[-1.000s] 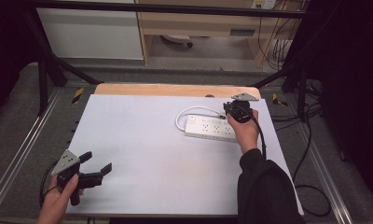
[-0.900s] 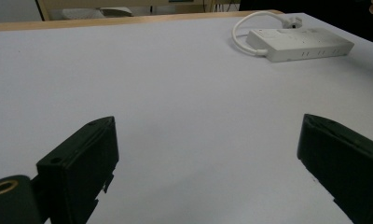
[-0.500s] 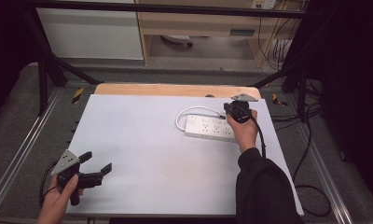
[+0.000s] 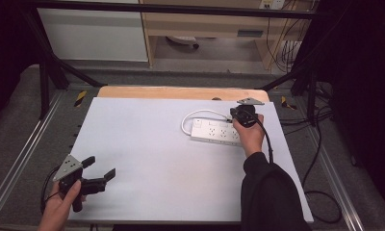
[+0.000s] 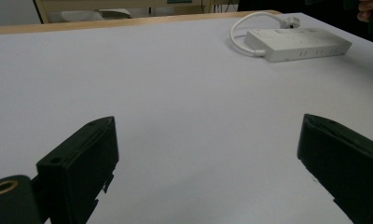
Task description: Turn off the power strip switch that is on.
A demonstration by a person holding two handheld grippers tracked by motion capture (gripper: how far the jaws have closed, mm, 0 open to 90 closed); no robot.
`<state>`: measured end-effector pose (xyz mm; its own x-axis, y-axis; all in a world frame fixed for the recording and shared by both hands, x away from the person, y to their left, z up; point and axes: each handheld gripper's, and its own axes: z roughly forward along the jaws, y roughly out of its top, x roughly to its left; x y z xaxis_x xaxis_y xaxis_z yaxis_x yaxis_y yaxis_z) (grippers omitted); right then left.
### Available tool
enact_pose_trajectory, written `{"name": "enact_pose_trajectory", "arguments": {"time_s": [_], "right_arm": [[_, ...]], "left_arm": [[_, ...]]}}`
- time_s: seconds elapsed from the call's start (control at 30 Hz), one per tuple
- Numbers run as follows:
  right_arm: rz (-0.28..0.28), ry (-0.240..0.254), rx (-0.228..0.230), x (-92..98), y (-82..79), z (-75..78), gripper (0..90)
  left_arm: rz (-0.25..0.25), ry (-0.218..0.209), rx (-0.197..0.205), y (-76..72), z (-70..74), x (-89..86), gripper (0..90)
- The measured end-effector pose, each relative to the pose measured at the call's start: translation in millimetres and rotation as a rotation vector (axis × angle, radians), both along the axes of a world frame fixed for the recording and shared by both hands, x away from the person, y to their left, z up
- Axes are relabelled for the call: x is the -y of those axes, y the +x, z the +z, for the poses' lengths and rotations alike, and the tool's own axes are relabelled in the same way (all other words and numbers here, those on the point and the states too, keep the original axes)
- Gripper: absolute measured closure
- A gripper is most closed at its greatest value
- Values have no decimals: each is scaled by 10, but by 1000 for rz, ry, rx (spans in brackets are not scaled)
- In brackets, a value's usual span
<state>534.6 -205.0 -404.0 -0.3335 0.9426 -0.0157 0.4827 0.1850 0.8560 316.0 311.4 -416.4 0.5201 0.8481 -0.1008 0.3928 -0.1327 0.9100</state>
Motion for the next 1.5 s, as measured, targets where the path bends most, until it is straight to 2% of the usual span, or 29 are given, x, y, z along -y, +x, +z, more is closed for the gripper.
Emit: {"name": "enact_pose_trajectory", "arguments": {"time_s": [0.9,1.5], "right_arm": [[1,-16,-32,-34,3,-85,900],[20,-16,-63,-59,-96,-259,900]], "left_arm": [[-2,6,2,-1,4,10,52],[-3,8,-3,0,-3,15,52]]}}
